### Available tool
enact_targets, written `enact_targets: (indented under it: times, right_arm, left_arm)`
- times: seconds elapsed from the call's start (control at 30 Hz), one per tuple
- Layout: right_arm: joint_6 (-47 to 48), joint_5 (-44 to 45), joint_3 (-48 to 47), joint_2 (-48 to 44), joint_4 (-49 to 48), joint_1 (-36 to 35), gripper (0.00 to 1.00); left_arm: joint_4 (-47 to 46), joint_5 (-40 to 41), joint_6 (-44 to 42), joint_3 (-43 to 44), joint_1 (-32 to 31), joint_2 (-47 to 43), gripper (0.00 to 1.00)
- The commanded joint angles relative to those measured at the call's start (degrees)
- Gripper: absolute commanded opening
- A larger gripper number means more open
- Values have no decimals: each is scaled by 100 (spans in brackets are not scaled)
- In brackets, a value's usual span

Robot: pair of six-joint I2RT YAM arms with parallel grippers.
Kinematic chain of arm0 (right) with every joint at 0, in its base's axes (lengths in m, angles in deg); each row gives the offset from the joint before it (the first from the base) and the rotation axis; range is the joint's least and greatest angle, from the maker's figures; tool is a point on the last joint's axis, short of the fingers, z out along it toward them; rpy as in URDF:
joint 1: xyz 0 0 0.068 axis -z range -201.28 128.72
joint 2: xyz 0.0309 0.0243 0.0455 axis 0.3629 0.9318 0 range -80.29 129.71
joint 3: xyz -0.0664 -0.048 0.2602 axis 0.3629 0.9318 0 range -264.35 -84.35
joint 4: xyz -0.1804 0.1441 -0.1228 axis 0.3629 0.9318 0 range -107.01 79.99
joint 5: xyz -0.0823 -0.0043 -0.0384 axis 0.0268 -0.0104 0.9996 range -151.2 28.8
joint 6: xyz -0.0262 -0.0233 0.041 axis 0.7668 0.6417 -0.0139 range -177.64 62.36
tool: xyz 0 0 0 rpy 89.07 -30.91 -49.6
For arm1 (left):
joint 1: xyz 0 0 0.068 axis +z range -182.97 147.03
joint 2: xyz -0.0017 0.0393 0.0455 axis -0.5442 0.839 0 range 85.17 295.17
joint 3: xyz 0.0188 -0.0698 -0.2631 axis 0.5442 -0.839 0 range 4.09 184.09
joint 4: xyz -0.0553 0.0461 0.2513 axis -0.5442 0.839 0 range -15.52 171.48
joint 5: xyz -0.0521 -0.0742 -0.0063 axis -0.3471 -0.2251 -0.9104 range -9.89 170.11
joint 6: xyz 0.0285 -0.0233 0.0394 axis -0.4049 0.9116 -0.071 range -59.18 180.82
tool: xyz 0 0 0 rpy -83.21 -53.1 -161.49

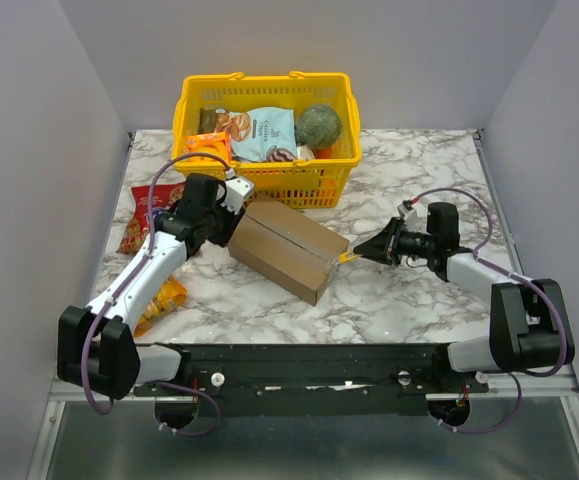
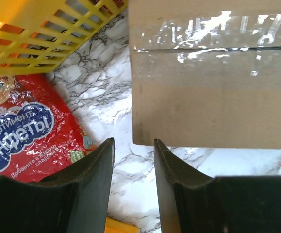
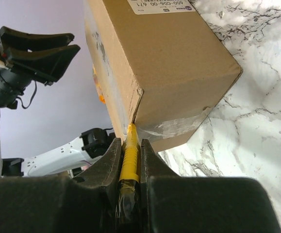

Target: Unpack the express box

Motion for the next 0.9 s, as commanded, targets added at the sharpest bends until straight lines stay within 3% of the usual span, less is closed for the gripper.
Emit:
enact_targets:
  times: [0.0,0.13,0.2,0.23,0.33,0.53,0.73,0.87]
  right_arm:
    - [285,-72,-194,221,281,-26,0]
    - [285,-72,-265,309,299,-35,0]
    - [276,-54,-291,327,316,-26,0]
    - [267,-46,-274,335,343,-35,0]
    - [241,7,-238,265,343,-26,0]
    - [285,69,-203,151,360,-35,1]
    - [364,121,-98,72,431,-17,1]
    - [232,218,34,-16,439,-26,0]
  left_arm:
    - [39,-897,-667,-413,-234,-905,50]
    - [-425,-1749,-2039,-1248,-743,-2326,66]
    - [-707,-1655,-2593,-1688,-1269,-2593,72]
    - [-1030,-1506,-2734,-1811,-1890,-2646,72]
    - [-2091,-750,-3025,-2207,-2814,-2403,72]
    - [-4097,-72,-3368,-2655,-3486,-1480,71]
    - [-5066,-98,-3526,-2998,-3785,-1145,72]
    - [-5147,-151,-3290,-2929,-4013,-986,71]
